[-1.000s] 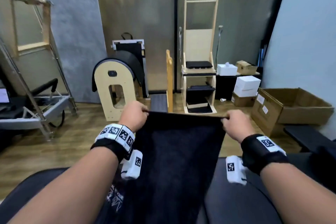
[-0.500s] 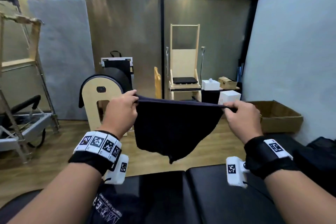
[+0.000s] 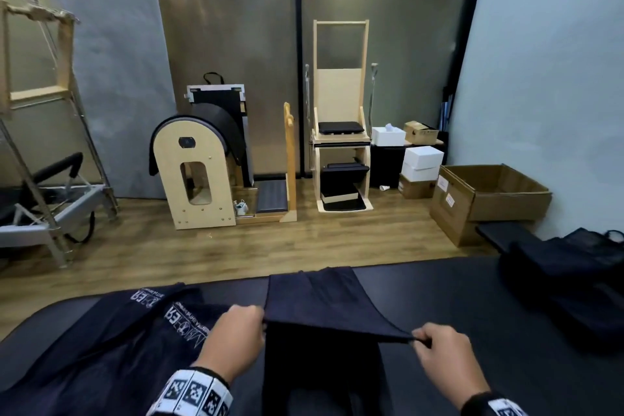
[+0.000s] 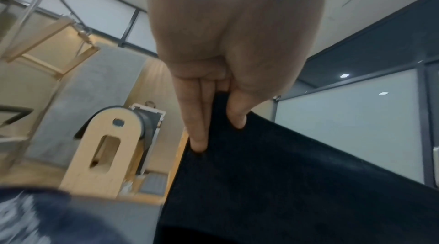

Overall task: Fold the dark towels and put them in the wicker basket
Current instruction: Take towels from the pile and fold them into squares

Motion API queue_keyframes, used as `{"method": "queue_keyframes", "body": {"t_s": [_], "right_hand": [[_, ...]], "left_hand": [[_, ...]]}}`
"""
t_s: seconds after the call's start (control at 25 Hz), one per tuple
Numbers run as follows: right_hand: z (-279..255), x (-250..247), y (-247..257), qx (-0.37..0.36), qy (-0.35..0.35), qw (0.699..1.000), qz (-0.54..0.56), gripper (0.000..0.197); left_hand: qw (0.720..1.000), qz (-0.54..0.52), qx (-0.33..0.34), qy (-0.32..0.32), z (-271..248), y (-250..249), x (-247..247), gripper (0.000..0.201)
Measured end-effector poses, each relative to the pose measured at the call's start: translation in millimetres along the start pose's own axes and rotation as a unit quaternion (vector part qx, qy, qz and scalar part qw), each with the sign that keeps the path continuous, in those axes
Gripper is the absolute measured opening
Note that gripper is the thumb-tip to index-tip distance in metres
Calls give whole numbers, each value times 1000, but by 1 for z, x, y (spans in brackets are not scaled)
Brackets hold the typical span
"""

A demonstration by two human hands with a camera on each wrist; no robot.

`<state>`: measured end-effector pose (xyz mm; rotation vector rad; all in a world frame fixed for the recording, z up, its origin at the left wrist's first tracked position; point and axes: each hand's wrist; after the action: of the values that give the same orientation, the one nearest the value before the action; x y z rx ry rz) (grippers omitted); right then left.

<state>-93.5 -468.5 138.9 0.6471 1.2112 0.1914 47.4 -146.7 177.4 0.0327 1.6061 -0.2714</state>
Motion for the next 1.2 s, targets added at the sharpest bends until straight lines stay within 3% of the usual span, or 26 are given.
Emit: {"method": "queue_keyframes", "body": {"t_s": [0.16,0.36,0.44,0.56,0.92,1.2], "right_hand": [[-48,-3,-52,-38,71,996,-27,34],[-70,-33,-66,-40,210,976,-49,11],[-70,-44,-63,-45,250,966,-52,13],[-64,-51,-60,-45,249,967,-22,16],[-13,1,-73,-19,203,979,25,20],[77,47,-63,-16,187,982,-15,27]], "left_hand": [[998,-7,-39,55,-59,-18,37,18],[982,7,-70,174,-113,-35,35,14],[972,4,-90,215,-124,-38,29,21],[976,-5,-99,193,-125,-42,21,23],[973,-80,-116,182,-62,-36,49,34],[974,-93,-121,167,52,-7,83,27]]}}
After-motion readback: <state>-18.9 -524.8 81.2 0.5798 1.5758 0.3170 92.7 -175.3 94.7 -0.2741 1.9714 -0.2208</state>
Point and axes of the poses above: each hand's wrist, its own z-axis towards the middle knuckle, its own x-axis out of the palm, y = z × x, and after that the axes turned 12 degrees about -x, right-handed
